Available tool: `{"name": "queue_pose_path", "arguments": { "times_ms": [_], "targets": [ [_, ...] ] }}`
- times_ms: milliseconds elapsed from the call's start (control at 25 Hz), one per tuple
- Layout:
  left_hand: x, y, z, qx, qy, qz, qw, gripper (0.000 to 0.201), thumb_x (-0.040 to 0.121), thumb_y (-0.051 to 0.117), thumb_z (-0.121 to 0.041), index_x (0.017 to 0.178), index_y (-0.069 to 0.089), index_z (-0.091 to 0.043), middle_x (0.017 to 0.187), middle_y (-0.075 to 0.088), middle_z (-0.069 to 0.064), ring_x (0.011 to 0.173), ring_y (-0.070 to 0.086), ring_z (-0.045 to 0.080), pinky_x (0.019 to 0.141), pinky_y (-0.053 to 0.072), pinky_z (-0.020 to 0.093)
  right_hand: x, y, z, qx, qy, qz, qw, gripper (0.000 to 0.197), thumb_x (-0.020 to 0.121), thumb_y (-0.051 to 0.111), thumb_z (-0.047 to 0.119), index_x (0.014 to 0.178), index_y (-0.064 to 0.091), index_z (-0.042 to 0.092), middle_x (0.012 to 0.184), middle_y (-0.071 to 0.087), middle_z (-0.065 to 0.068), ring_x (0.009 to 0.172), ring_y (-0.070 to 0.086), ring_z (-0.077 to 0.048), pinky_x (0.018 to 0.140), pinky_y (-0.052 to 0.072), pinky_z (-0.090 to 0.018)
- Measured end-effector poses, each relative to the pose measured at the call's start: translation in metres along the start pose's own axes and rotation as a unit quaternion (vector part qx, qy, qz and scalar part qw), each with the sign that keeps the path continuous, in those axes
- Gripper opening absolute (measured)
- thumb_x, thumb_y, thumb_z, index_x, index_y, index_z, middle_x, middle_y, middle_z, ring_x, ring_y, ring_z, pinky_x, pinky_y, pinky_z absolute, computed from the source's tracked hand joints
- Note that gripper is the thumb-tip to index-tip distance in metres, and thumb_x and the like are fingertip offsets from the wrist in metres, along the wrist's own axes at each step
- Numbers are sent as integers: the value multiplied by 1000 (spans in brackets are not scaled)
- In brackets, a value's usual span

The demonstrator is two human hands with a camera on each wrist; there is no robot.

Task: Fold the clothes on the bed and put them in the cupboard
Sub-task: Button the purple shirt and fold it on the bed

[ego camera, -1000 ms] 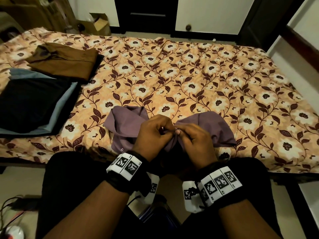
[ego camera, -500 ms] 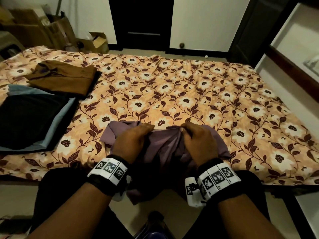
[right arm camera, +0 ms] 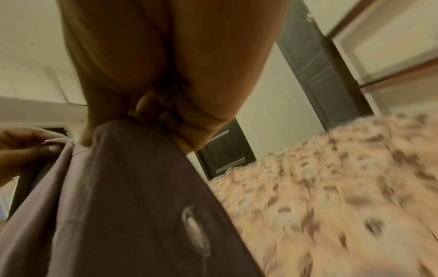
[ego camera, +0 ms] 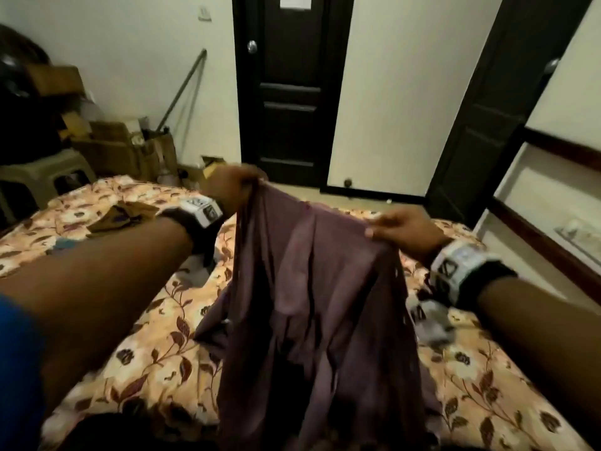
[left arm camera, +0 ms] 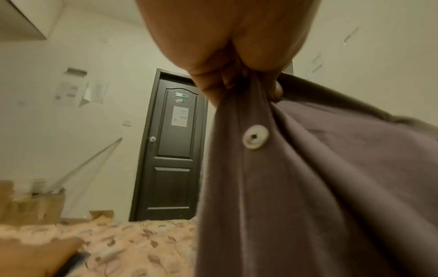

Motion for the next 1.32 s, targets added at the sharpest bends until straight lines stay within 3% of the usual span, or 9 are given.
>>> {"name": "queue_pose_path", "arguments": {
  "times_ms": [120,200,320,440,560,680,840,1040,1320],
  "targets": [
    [100,-41,-10,-8,-133,-109,985,32,80,55,-32,100,75,-15,100,72,15,99,66,33,79,51,34,82,-84,80,-110,-32,-225,968,18,78,75,30,79,74,12,73,66,-4,69,59,-10,66,38,-21],
    [103,-36,-22,-68,-174,-112,976,34,71,59,-36,89,74,-12,80,69,10,89,67,29,67,44,27,93,-85,94,-107,-23,-213,971,22,80,73,30,72,68,10,69,61,-6,69,56,-16,64,36,-23],
    [4,17,-46,-173,-115,-62,976,19,75,70,-35,85,76,-20,66,65,-14,72,64,3,63,42,18,41,-9,58,26,-37,-103,994,25,84,68,21,69,61,2,63,55,-6,60,49,-13,61,39,-28],
    [-154,95,-54,-264,-118,-10,957,13,85,73,-11,93,75,-21,76,65,-32,80,62,-14,71,47,7,-61,110,-11,253,36,-18,967,17,91,63,14,84,63,-1,75,65,-6,70,62,-13,67,53,-28],
    [-265,153,-45,-275,-216,19,937,17,84,74,-10,97,75,-22,85,62,-33,88,61,-15,76,44,2,-145,197,-69,368,157,-23,916,10,90,61,14,94,68,8,92,72,-8,88,69,-21,75,55,-31],
    [-302,165,-47,-324,-272,56,905,14,86,73,-18,98,72,-25,91,67,-22,89,62,-14,78,44,2,-180,230,-101,395,213,-59,892,7,90,62,6,92,67,2,90,71,-15,86,69,-27,72,56,-33],
    [-306,164,-50,-267,-217,21,939,40,86,58,-44,102,75,-12,95,73,-4,89,65,1,79,51,16,-182,228,-104,402,217,-81,886,7,88,63,2,93,67,-1,89,71,-15,82,69,-22,71,56,-32],
    [-314,159,-39,-161,-125,-34,978,27,88,58,-26,102,75,-11,92,73,4,84,64,8,76,51,18,-190,224,-111,389,231,-133,882,13,86,62,-5,79,66,4,67,67,0,62,61,-7,57,50,-20],
    [-313,162,-51,-154,-13,8,988,24,90,58,-23,99,75,-9,94,71,5,83,65,13,71,51,18,-190,216,-101,299,121,-120,939,14,83,69,1,88,73,14,92,67,-9,85,66,-11,75,54,-21]
  ]
}}
Point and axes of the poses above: each hand's wrist, its own x-axis towards the middle knuckle, its own y-axis out of the palm, z = x × y, the point moved 3 cm from there along x, towards the middle knuckle
